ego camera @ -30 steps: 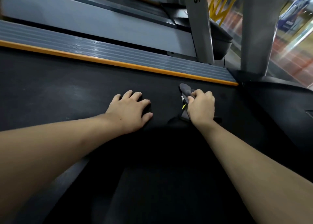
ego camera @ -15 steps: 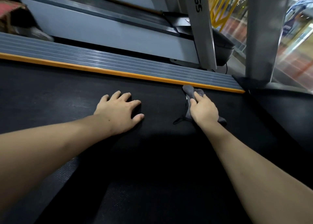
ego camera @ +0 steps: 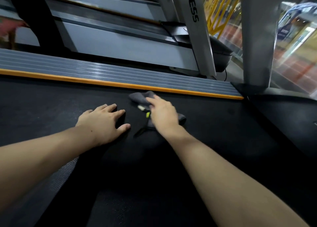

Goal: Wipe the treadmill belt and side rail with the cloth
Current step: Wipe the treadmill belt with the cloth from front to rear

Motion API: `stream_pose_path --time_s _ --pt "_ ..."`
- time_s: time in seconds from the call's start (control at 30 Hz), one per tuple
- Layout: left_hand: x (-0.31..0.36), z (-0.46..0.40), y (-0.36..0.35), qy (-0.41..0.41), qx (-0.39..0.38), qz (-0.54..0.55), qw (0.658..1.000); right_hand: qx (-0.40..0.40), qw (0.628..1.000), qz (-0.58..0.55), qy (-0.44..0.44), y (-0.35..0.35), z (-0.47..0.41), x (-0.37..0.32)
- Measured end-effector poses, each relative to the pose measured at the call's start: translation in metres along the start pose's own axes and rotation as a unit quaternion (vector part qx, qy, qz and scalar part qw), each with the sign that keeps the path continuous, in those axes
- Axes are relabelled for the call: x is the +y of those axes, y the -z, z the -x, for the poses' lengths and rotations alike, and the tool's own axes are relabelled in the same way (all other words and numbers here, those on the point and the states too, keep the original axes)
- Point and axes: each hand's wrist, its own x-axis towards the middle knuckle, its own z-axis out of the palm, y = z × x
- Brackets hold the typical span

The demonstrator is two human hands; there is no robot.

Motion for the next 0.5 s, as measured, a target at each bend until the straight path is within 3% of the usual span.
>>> stream_pose_path --time_s 0.13,0.2,0.33,0.5 --pt "-0.006 -0.004 0.012 0.006 -0.021 -0.01 1.0 0.059 0.985 0.034 -0.157 0.036 -0.003 0.079" --pt "-0.01 -0.006 0.012 0.006 -0.044 0.006 0.999 0.08 0.977 0.043 -0.19 0.036 -0.001 0.087" --pt "-0.02 -0.01 0.014 -0.008 -0.072 0.017 0.997 0.081 0.982 0.089 -0.142 0.005 -0.002 0.033" --pt "-0.028 -0.009 0.018 -0.007 -0.115 0.011 0.993 0.021 0.999 0.047 0.017 -0.022 0.005 -0.05"
